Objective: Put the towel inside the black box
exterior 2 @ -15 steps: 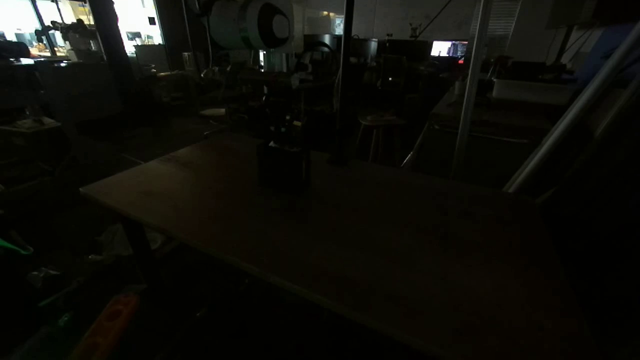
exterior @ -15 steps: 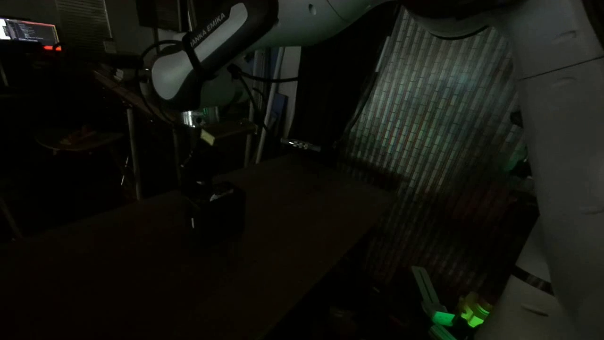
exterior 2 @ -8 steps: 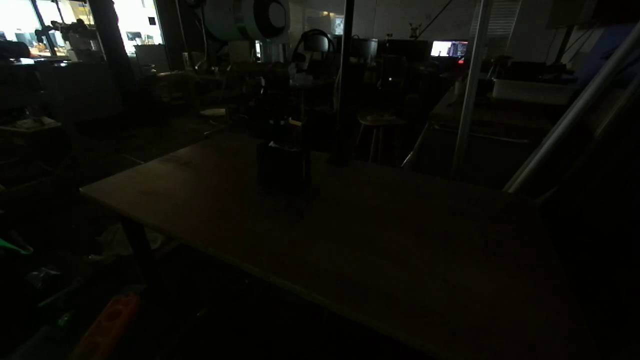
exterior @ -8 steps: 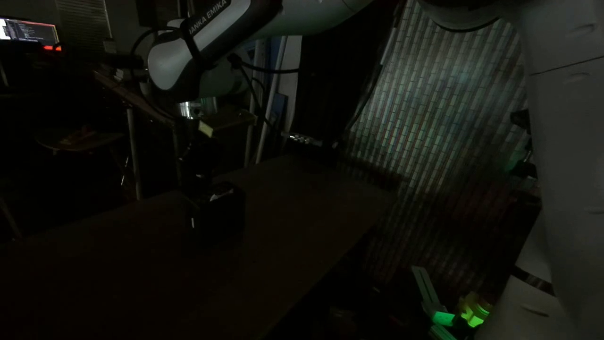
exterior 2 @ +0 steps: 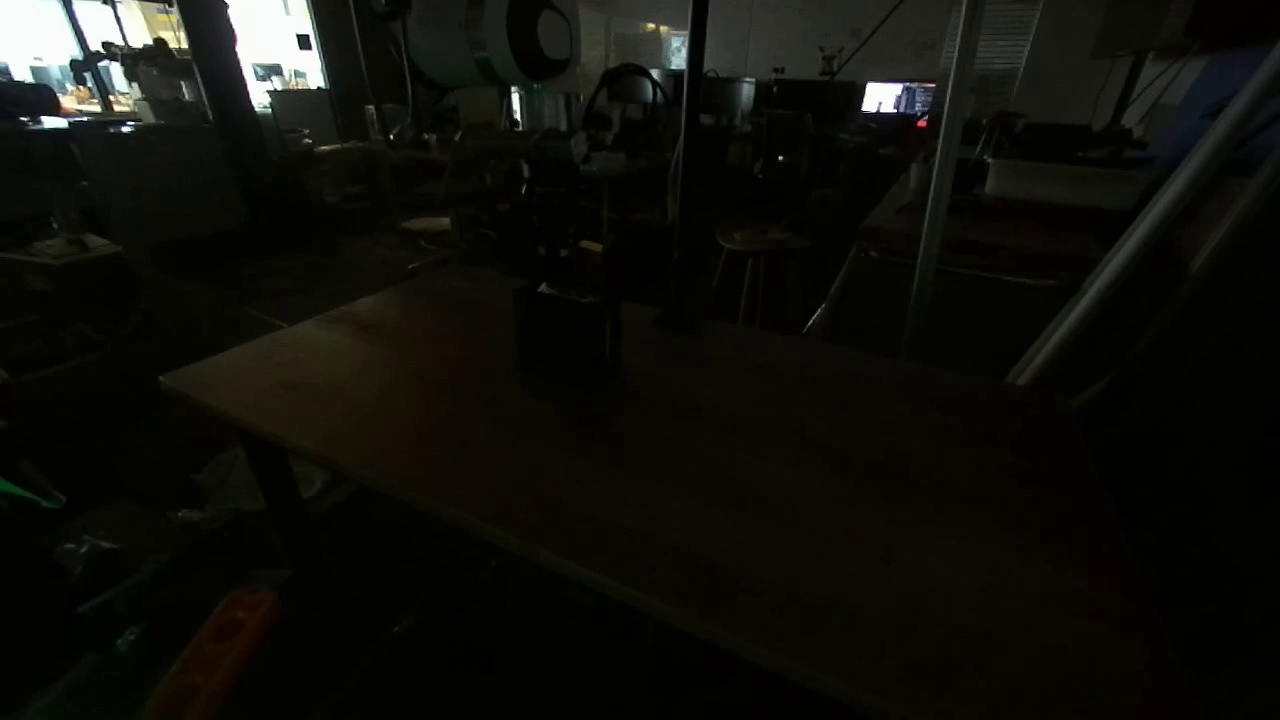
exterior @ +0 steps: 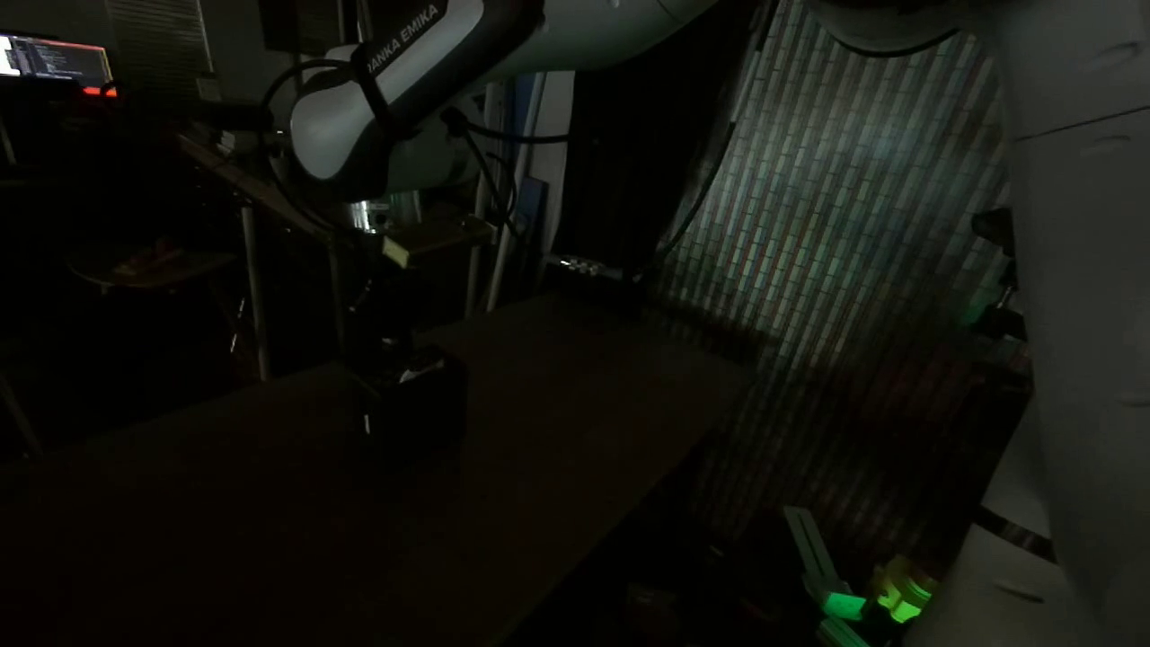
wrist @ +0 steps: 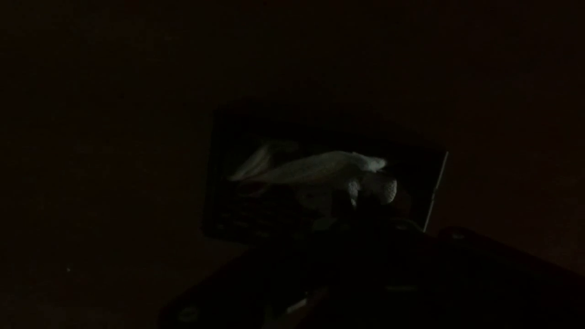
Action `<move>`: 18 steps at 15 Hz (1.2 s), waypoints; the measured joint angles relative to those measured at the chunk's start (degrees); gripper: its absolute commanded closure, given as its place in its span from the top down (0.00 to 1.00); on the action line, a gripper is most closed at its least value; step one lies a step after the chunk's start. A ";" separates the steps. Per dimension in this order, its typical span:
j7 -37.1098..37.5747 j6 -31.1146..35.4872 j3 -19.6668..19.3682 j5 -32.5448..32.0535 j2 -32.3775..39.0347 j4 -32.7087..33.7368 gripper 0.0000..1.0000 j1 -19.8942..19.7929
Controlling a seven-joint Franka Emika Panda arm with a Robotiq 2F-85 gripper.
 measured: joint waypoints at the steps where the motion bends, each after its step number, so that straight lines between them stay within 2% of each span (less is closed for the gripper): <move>1: 0.34 0.03 0.00 0.00 -0.29 -0.62 0.12 0.00; 9: 1.59 0.14 0.07 0.00 -3.06 -5.40 0.12 0.25; 18: 1.62 1.93 0.09 0.00 -3.11 -6.04 0.12 0.66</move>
